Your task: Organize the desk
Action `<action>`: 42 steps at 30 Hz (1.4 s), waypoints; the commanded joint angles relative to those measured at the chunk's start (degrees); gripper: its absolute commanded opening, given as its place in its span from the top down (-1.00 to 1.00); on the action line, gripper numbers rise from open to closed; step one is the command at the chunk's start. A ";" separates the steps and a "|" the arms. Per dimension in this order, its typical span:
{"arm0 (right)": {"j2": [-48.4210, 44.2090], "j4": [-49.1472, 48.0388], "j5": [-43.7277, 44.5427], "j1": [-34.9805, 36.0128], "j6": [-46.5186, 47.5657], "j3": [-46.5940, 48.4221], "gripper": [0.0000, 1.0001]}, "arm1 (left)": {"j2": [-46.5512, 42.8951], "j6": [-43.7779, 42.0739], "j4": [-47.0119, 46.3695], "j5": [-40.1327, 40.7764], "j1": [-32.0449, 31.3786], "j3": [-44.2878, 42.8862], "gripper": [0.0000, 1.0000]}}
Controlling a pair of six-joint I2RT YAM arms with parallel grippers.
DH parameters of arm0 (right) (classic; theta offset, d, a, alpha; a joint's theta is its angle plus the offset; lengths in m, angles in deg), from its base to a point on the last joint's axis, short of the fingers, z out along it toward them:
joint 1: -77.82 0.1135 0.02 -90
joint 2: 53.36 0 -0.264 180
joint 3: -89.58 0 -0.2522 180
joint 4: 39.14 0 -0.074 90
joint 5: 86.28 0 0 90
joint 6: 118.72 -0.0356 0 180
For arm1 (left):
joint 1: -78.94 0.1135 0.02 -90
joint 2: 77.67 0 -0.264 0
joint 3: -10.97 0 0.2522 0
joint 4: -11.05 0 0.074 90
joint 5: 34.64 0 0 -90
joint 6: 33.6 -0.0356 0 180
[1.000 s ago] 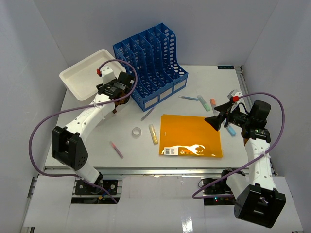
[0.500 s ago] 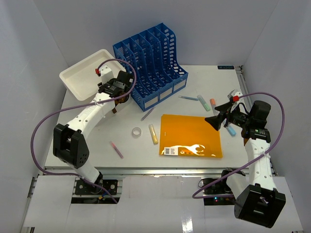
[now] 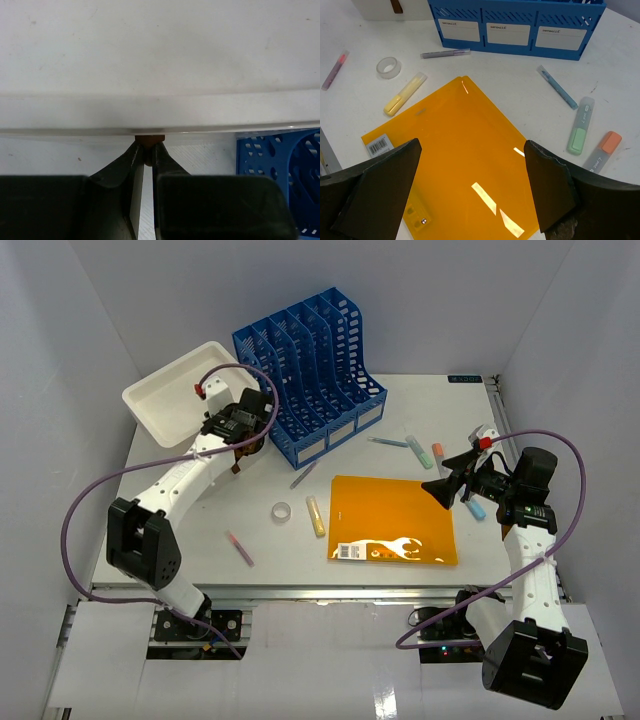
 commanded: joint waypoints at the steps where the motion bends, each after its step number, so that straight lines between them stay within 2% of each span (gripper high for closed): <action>1: -0.28 -0.44 -0.51 0.04 -0.13 0.58 -0.80 | -5.64 1.77 0.03 -4.50 -3.94 3.80 0.87; 6: -0.28 -0.52 -0.50 0.11 -0.13 0.58 -0.80 | -9.04 5.71 0.86 -6.40 -9.38 8.26 0.89; 12: -0.14 -0.38 -0.82 0.06 -0.01 0.55 -0.80 | -13.41 9.69 1.22 -9.66 -12.14 12.91 0.91; 20: 0.07 -0.17 -1.20 0.03 0.48 0.49 -0.80 | -15.74 9.24 1.31 -13.57 -14.41 13.48 0.91; 22: 0.19 0.03 -1.32 0.11 0.55 0.58 -0.80 | -16.02 8.39 1.35 -14.31 -14.50 13.39 0.85; 25: 0.24 0.18 -1.46 0.09 0.75 0.58 -0.80 | -16.79 7.94 1.46 -14.16 -14.50 13.62 0.62; 31: 0.42 0.38 -1.66 0.09 1.12 0.58 -0.80 | -19.78 4.71 0.78 -17.46 -14.50 14.12 -0.30; 35: 0.42 0.54 -1.73 0.04 1.45 0.58 -0.80 | -22.61 -2.57 -2.10 -24.44 -14.50 15.35 -0.76; 38: 0.45 0.62 -1.85 0.09 1.54 0.58 -0.80 | -26.84 -9.57 -5.69 -33.08 -14.50 17.79 -0.88; 42: 0.48 0.67 -2.25 0.12 1.82 0.43 -0.80 | -30.19 -14.06 -10.29 -44.93 -14.59 20.85 -0.92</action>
